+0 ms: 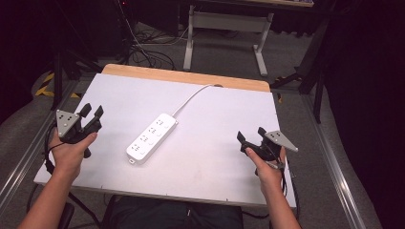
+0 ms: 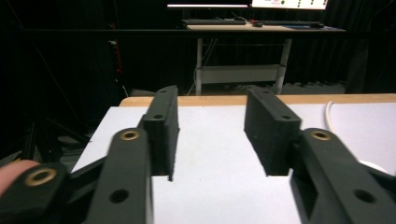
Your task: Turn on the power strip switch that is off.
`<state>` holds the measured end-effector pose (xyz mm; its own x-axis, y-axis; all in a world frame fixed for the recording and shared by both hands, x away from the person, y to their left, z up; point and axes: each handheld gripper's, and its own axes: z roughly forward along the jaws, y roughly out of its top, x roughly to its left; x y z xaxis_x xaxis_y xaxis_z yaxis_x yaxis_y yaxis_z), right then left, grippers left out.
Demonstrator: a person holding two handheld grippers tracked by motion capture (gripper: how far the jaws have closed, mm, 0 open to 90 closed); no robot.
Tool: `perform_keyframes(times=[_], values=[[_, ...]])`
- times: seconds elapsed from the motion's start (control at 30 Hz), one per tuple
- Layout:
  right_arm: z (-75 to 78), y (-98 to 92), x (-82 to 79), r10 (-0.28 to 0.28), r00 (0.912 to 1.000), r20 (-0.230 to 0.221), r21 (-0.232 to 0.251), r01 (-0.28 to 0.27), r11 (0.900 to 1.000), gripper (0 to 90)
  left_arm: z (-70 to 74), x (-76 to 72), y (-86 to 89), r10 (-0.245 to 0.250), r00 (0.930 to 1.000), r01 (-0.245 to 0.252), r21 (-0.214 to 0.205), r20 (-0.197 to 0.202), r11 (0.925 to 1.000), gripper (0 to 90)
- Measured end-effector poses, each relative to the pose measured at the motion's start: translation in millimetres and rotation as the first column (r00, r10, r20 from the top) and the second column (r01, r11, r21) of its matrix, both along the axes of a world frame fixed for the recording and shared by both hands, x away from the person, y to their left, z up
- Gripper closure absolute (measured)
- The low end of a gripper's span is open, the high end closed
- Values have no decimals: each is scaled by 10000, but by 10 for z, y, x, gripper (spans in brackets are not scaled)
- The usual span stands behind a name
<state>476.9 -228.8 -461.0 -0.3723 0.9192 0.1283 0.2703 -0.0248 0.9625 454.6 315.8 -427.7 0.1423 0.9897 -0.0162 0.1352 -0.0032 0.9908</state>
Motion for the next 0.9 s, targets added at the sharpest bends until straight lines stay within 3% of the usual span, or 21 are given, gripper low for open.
perform_keyframes(times=[0.2, 0.9], values=[[0, -2, -2, 1, 10000, -14, 7, -1, 10000, 116, 3, 4, -2, -154, 9999, 154, 83, 8, 9998, 684], [0, -2, -4, 2, 10000, -28, 13, -2, 10000, 117, 7, 6, -2, -162, 9998, 164, 189, -86, 9997, 710]])
